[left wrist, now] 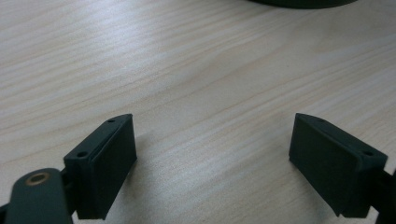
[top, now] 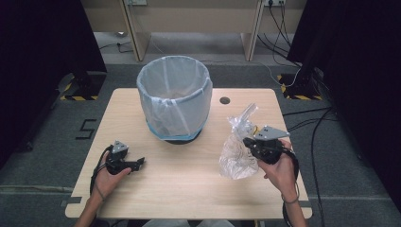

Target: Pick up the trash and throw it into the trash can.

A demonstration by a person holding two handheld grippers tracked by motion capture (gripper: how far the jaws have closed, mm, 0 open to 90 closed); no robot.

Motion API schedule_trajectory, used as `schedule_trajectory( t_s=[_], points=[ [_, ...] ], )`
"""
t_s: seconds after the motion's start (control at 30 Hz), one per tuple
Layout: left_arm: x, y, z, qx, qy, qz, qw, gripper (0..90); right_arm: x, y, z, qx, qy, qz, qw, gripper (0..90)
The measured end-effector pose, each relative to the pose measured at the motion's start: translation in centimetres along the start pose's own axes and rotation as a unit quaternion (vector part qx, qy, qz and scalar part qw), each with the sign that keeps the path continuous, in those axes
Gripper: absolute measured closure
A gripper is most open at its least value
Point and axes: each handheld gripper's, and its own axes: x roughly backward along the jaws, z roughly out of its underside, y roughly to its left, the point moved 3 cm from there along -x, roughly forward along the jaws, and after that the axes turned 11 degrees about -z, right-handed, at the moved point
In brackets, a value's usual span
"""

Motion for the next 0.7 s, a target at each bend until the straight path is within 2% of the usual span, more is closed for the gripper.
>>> schedule_trajectory(
  t_s=[0.1,0.13,0.17,0.4,0.7],
  points=[
    [0.0,0.0,0.0,0.000,0.000,0.000,1.0000,13.9,0.5,-0.3,-1.6,0.010,-0.005,-0.002,0.9999,86.9],
    [0.0,0.0,0.0,-0.001,0.000,0.000,1.0000,13.9,0.8,-0.5,-2.8,0.017,-0.009,-0.004,0.9998,86.9],
    [0.0,0.0,0.0,-0.001,0.000,0.000,1.0000,14.0,0.8,-0.5,-2.8,0.017,-0.009,-0.004,0.9998,86.9],
    [0.0,0.0,0.0,0.000,-0.001,0.000,1.0000,13.9,1.5,-0.6,-6.6,0.037,-0.023,-0.017,0.9989,86.9],
    [0.0,0.0,0.0,-0.001,-0.001,0.000,1.0000,13.9,2.4,-0.4,-9.7,0.053,-0.032,-0.025,0.9978,86.9]
  ],
)
